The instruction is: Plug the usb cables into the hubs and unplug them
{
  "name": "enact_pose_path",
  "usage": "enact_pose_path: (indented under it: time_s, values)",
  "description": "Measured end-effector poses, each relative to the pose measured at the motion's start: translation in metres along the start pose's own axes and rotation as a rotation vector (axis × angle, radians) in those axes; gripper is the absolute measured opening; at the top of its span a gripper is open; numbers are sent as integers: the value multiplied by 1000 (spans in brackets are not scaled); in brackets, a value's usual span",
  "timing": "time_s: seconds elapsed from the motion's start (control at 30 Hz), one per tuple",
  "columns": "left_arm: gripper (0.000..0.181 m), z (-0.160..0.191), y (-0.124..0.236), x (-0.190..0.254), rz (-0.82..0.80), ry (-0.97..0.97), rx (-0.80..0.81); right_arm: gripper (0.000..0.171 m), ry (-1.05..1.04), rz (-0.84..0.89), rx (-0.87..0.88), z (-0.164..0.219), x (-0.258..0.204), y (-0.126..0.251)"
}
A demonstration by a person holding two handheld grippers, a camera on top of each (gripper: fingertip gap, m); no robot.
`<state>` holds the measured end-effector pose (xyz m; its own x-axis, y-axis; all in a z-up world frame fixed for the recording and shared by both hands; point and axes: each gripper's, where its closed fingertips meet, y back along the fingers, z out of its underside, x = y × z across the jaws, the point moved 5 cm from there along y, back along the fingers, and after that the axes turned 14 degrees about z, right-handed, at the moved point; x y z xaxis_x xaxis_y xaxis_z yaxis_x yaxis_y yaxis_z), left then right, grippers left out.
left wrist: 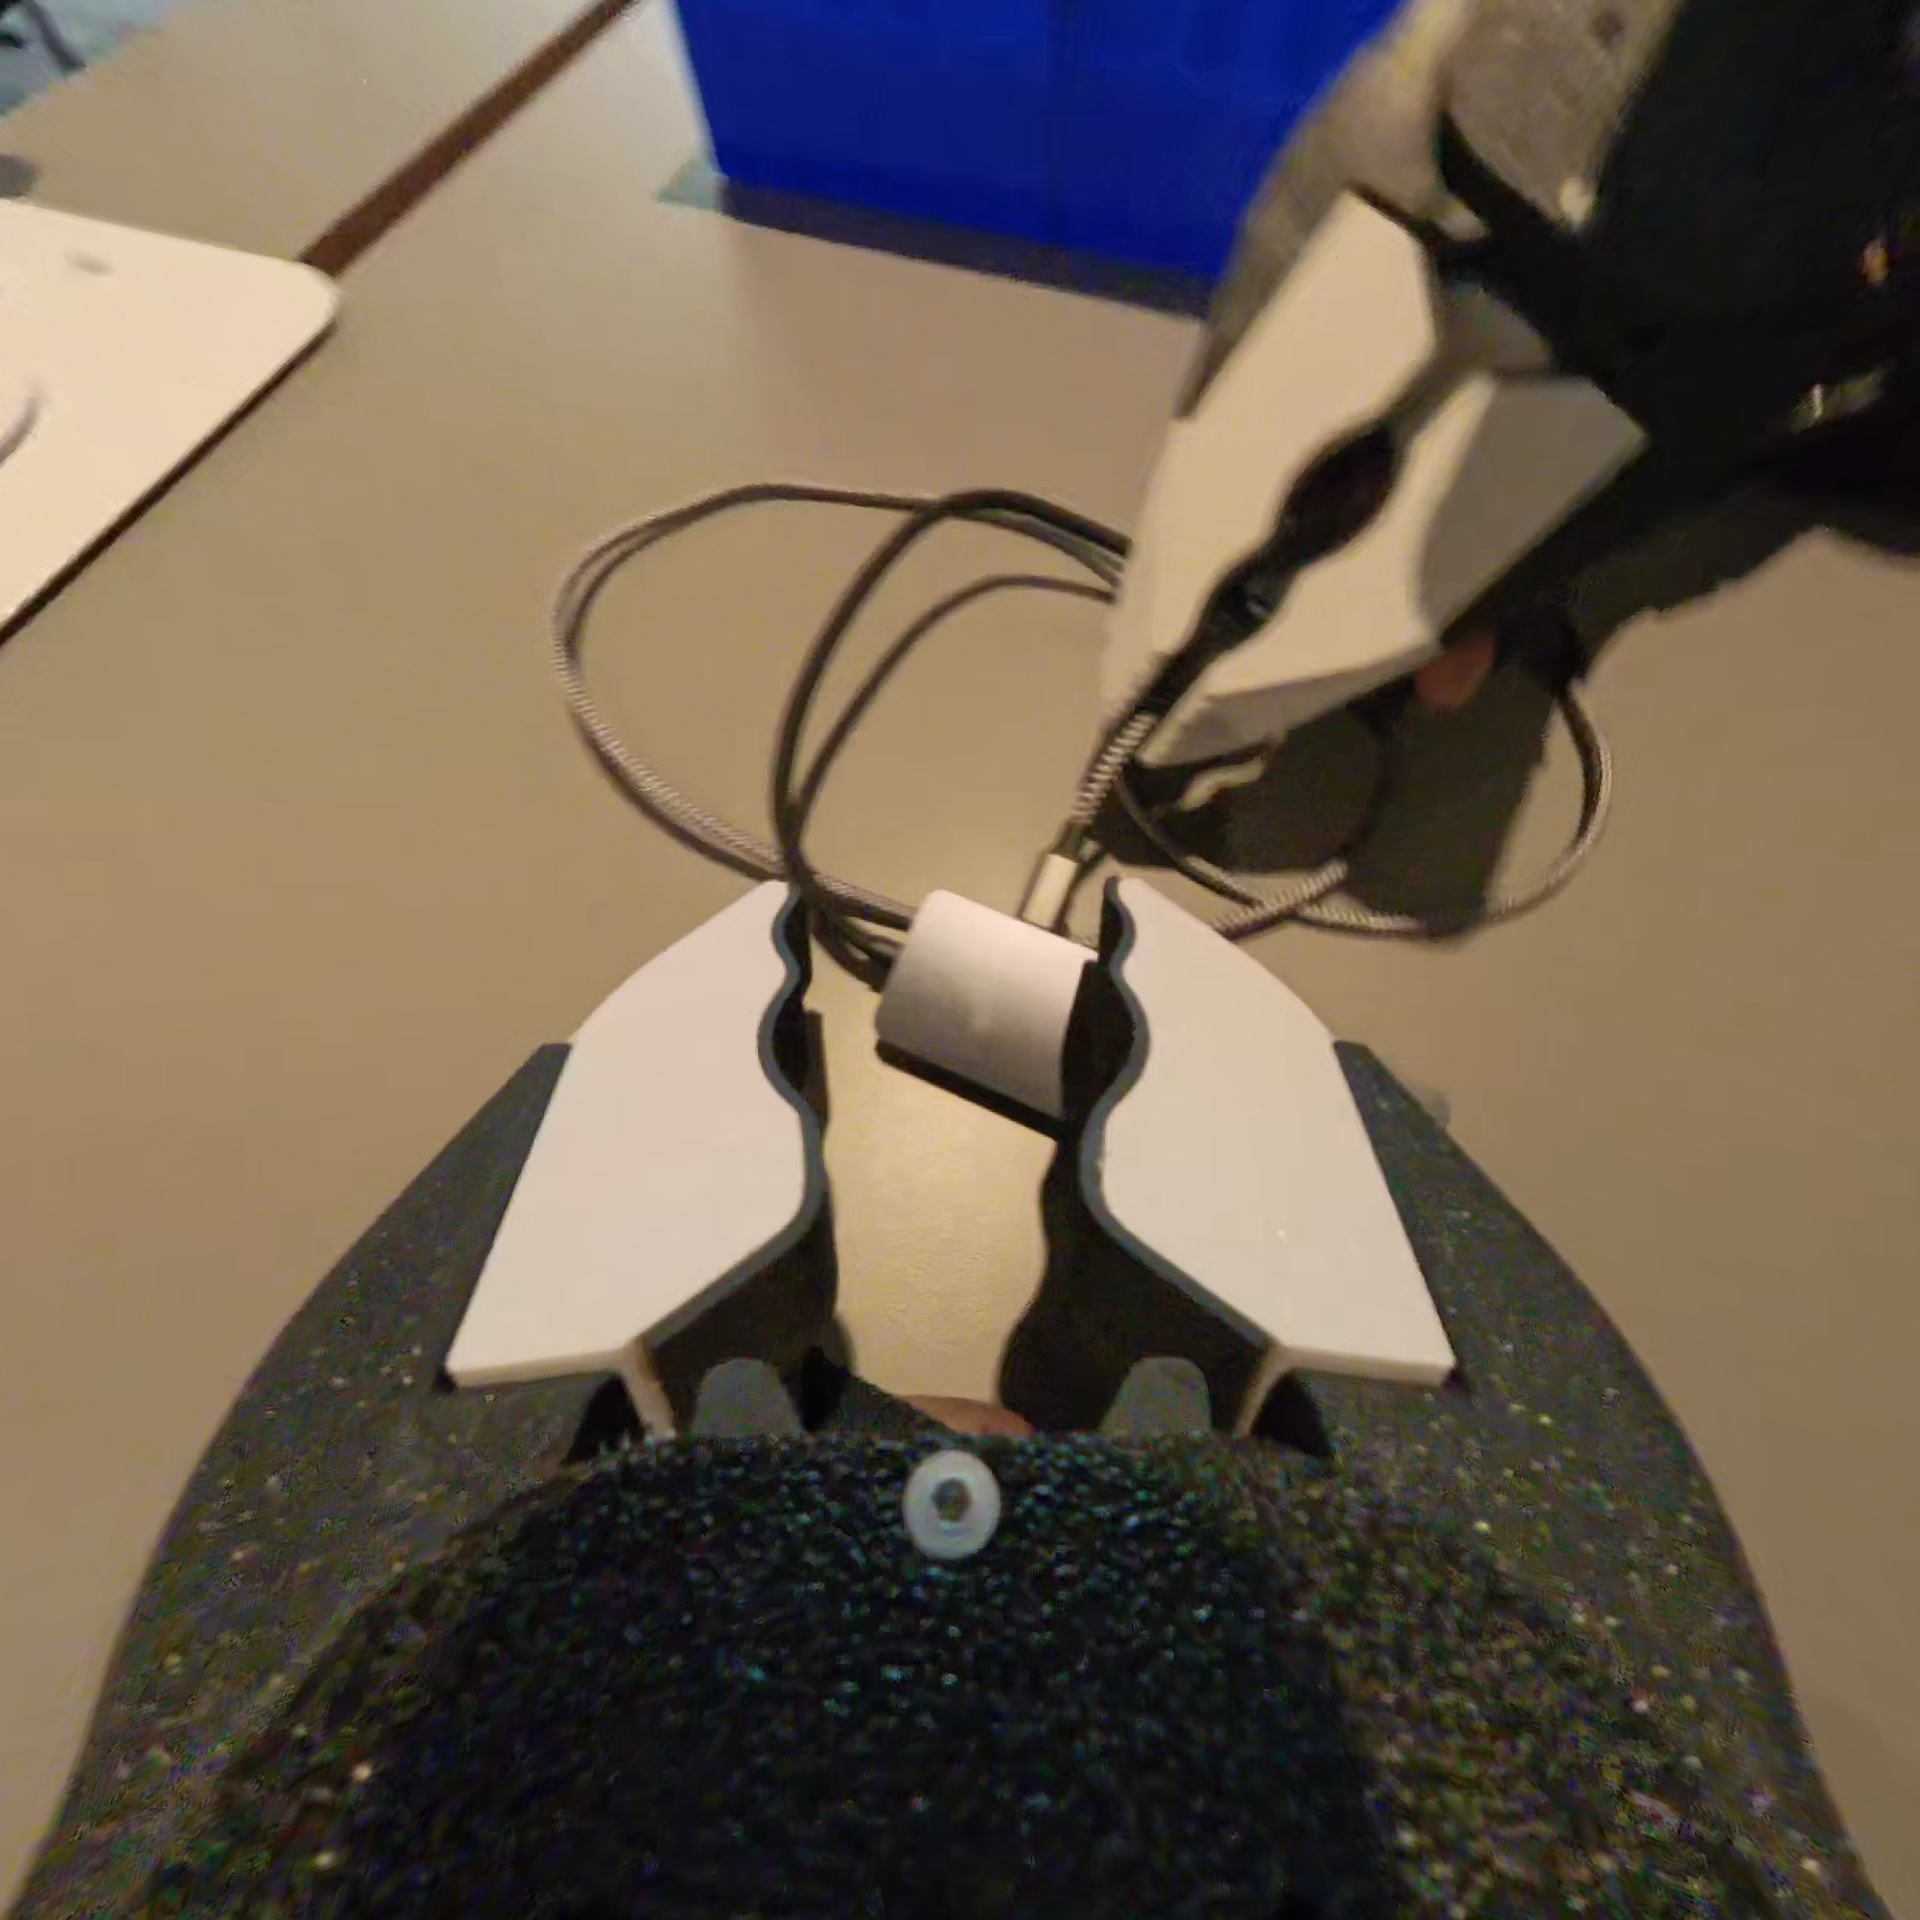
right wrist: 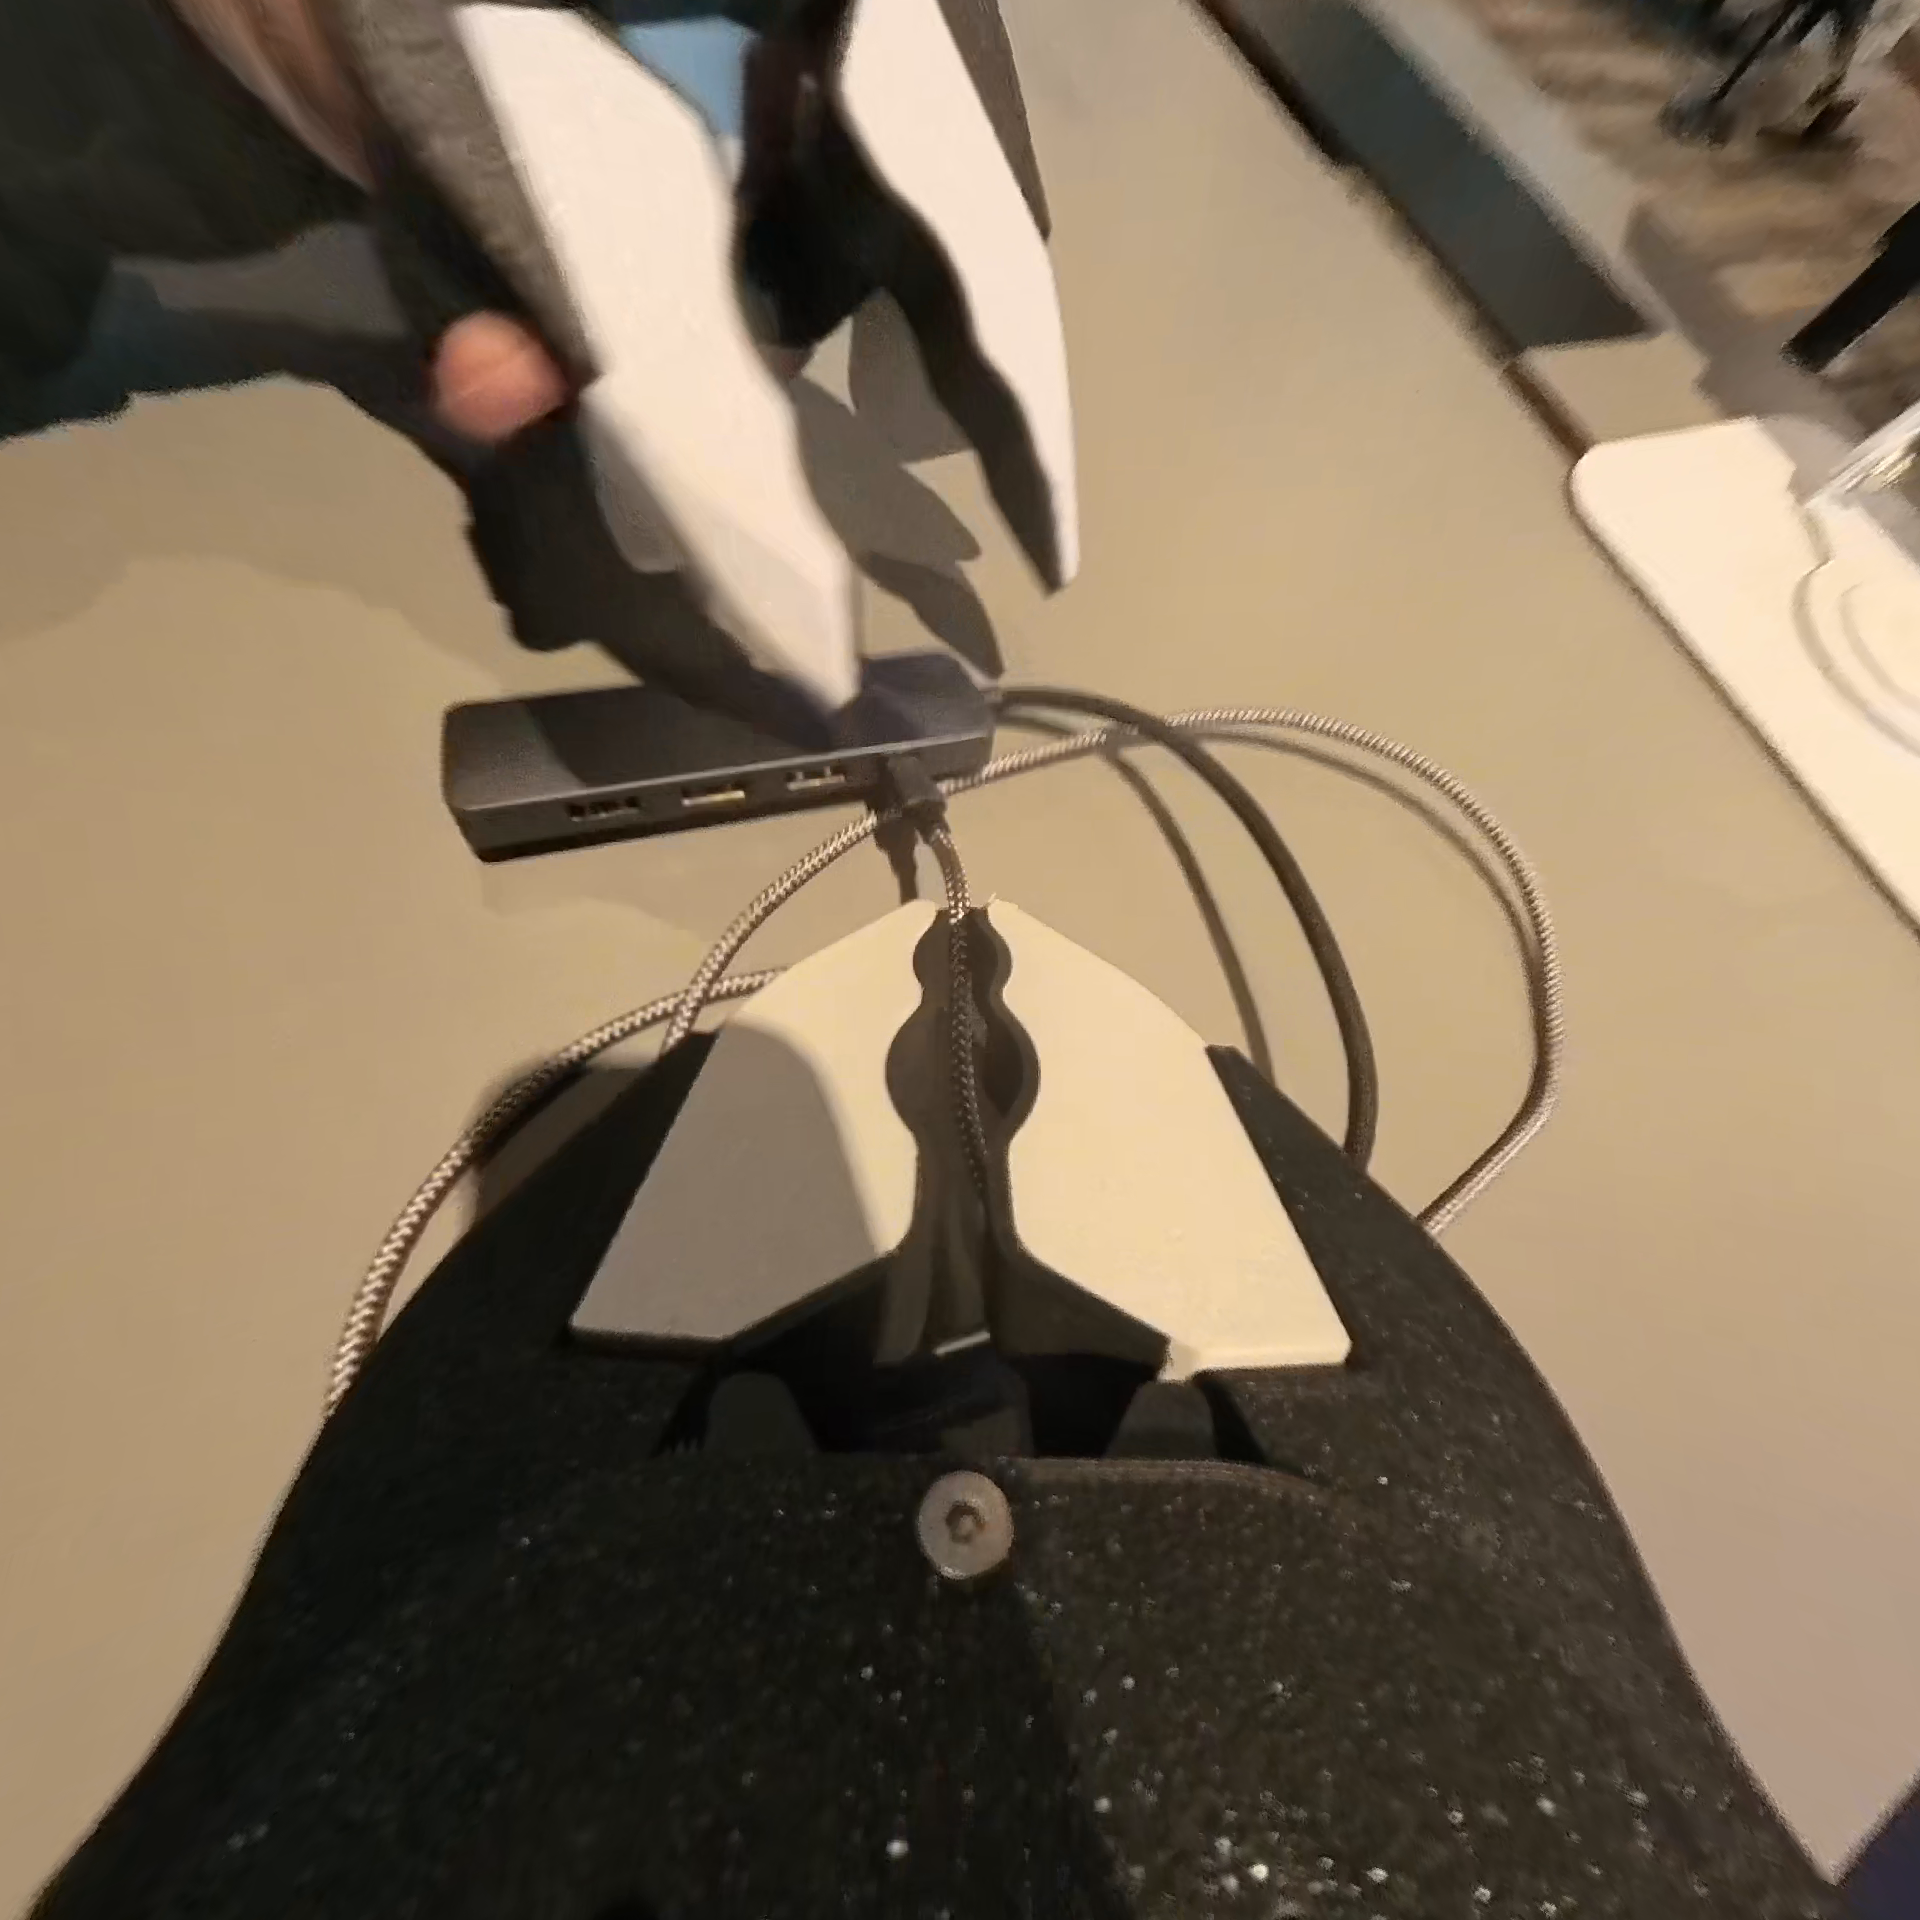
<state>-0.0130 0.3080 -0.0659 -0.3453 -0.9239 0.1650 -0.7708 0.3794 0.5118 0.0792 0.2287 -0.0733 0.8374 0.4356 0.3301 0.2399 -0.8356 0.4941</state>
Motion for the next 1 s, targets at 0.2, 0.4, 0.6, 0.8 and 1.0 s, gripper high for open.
enact_pose_path:
  time_s: [0.2,0.4,0.6,0.8,1.0]
  values:
    - [57,3,22,-22,39,366,228,3,105,128,128,-7,5,5]
    - [58,2,26,-23,148,502,336,3,138,228,231,-16,13,12]
    - [58,-9,19,-16,256,527,410,3,128,310,336,-27,22,25]
    - [62,-17,11,-14,299,543,457,3,125,354,416,-34,26,35]
    - [59,-26,7,-8,337,469,503,3,116,358,462,-38,26,40]
